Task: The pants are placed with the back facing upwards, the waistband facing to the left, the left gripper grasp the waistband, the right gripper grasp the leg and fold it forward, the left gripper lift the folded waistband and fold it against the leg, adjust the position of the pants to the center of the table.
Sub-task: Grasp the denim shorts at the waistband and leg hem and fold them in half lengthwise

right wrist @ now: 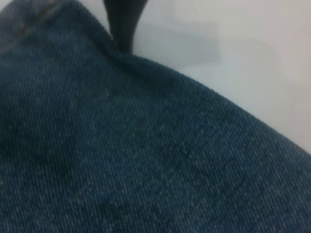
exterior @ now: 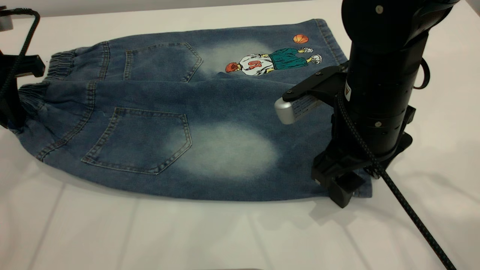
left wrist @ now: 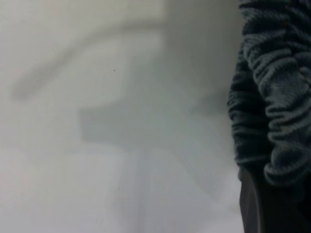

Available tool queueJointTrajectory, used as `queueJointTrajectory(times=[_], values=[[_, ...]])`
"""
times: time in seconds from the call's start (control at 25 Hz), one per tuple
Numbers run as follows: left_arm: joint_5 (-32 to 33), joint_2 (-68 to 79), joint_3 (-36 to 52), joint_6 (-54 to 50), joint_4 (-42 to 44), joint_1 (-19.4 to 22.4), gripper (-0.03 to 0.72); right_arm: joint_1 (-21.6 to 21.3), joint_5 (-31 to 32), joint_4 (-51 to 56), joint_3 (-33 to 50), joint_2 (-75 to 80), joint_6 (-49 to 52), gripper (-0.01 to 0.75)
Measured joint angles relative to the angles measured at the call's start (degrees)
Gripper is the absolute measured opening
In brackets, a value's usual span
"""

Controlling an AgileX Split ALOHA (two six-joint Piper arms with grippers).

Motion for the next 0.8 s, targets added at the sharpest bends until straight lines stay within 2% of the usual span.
queueJointTrajectory(times=[0.2, 0.28, 0.36, 0.52, 0.6, 0.8], values=[[0.00, 0.00, 0.00, 0.00, -0.05, 0.00, 0.062, 0.00, 0.69, -0.89, -0.58, 0.97, 0.24, 0.438], [0.00, 0.00, 0.00, 0.00, -0.17, 0.00, 0.062, 0.00, 0.74, -1.22, -0.58, 0.98, 0.24, 0.395], [0.00, 0.00, 0.00, 0.00, -0.23, 0.00, 0.062, -0.25, 0.74, -1.64, -0.58, 0.98, 0.24, 0.332], [0.00, 0.00, 0.00, -0.11, -0.41, 0.00, 0.062, -0.37, 0.74, -2.08, -0.68, 1.02, 0.24, 0.120], [0.00, 0.00, 0.00, -0.11, -0.56, 0.00, 0.062, -0.37, 0.98, -2.08, -0.80, 1.02, 0.03, 0.052], [-0.45, 0.00, 0.00, -0.11, -1.72, 0.00, 0.062, -0.37, 1.54, -1.46, -0.87, 0.33, -0.83, 0.039]])
